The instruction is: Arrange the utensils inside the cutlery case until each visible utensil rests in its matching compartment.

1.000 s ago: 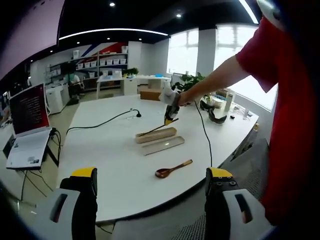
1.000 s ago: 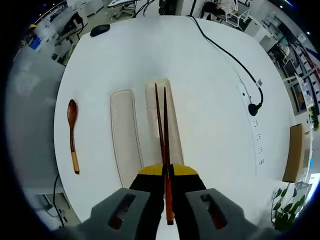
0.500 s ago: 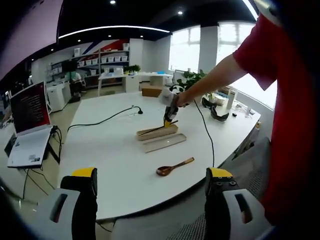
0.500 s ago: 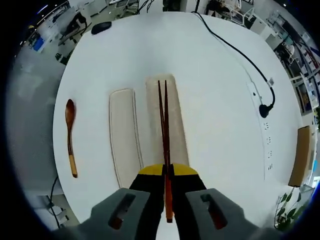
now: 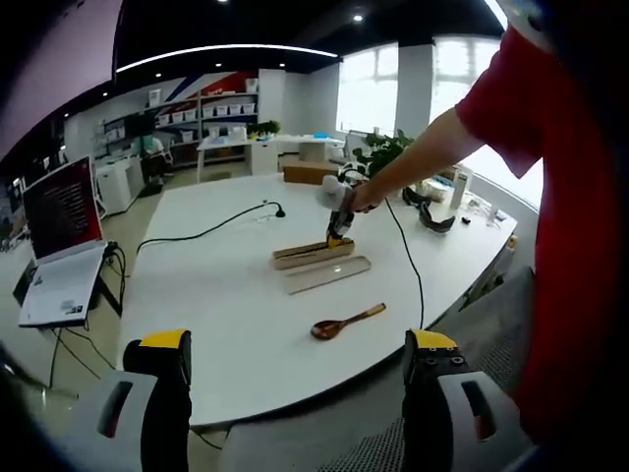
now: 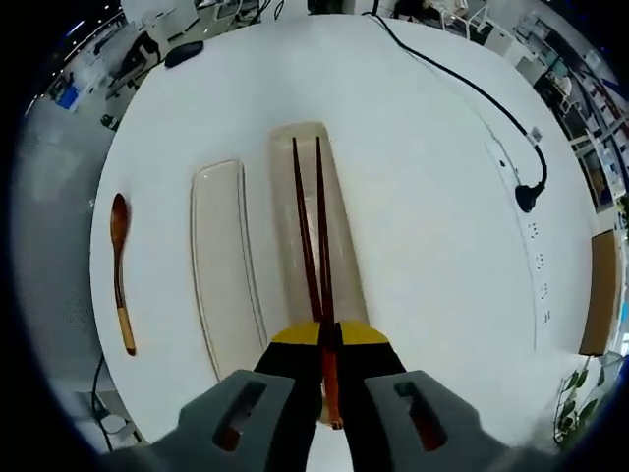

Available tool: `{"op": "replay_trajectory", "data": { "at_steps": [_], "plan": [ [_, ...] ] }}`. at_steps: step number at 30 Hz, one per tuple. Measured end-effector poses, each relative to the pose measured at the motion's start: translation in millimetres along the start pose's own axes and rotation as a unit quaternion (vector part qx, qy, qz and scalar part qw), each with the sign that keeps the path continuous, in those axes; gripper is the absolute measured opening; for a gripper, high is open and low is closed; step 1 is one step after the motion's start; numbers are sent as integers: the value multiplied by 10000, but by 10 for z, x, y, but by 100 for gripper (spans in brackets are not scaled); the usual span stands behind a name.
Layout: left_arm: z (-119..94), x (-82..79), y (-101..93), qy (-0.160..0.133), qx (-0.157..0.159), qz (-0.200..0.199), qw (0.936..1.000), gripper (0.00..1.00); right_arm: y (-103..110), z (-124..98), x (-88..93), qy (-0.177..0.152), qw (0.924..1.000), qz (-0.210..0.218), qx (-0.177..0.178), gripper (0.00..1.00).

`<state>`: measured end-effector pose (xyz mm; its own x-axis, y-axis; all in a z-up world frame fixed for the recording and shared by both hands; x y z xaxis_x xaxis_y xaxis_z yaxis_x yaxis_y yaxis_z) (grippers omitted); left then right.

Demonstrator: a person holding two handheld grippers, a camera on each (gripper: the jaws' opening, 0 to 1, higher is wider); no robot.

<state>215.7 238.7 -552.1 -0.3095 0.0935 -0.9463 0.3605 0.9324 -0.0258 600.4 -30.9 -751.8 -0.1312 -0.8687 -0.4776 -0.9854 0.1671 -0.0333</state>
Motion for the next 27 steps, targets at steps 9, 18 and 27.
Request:
{"op": "replay_trajectory", "data": {
  "at_steps": [9, 18, 27],
  "plan": [
    [-39, 33, 18, 121, -65, -10, 9999, 92, 6, -10, 46, -36, 10000, -42, 0, 1],
    [-39, -18, 16, 137, -87, 65, 9998, 92, -90, 35, 73, -59, 9999, 42, 88, 1],
    [-38, -67, -9, 65, -84, 110, 9999, 92, -65, -19, 28, -179, 9994, 237, 182, 3]
  ]
}}
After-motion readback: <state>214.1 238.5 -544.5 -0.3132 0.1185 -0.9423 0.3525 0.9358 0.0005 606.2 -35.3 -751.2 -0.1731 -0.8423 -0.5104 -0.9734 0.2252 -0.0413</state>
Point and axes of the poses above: the point that each gripper's makers call its tool centre point, and the gripper's own axes: z roughly forward along the fingers, y roughly to its left, x roughly out of its underside, the point moved 6 cm from there along -z, roughly backward along the fingers, and after that the axes turned 14 degrees about -y, right-handed, at the moved point
